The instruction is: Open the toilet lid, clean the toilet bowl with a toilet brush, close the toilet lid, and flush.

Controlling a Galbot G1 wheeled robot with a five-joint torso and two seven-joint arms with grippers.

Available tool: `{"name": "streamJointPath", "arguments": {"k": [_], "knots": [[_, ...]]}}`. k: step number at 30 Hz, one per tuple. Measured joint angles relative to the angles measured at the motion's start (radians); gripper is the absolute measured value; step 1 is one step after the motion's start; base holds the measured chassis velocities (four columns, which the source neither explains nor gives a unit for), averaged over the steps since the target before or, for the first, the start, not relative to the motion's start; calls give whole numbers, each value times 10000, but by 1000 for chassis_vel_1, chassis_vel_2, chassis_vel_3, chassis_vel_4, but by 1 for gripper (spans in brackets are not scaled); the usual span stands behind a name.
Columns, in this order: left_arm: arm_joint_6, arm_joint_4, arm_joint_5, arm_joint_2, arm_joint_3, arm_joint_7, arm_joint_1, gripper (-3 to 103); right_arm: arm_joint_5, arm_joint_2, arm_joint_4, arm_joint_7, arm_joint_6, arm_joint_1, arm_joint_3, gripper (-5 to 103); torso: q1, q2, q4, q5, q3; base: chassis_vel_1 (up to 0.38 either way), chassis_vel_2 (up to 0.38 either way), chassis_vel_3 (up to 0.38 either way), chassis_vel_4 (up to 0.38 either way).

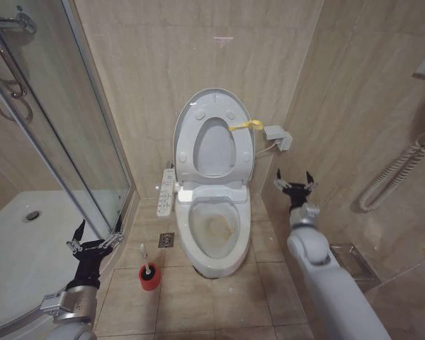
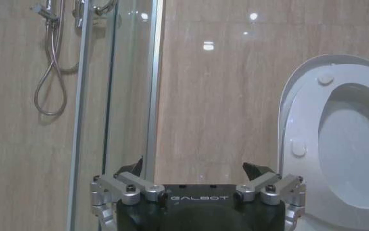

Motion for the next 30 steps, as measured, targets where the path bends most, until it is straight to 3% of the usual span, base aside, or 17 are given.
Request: {"name": "streamJointPath", "arguments": {"k": [12,15,30], "knots": [[0,-1,0,0,0,0,-1,100,-1017,1024,1737,-275,325,-2243,446,100,0,0,0,-1,0,0,0,0,0],[0,-1,0,0,1,0,1,100,-1330,1411,2106,-724,666,-3010,487,100,0,0,0,-2,1,0,0,0,0],[0,0,0,0,0,0,0,100,-1827,2236,2332,-1134,1016,-3439,435,100,2,-1,1,-1,1,0,0,0,0]]}}
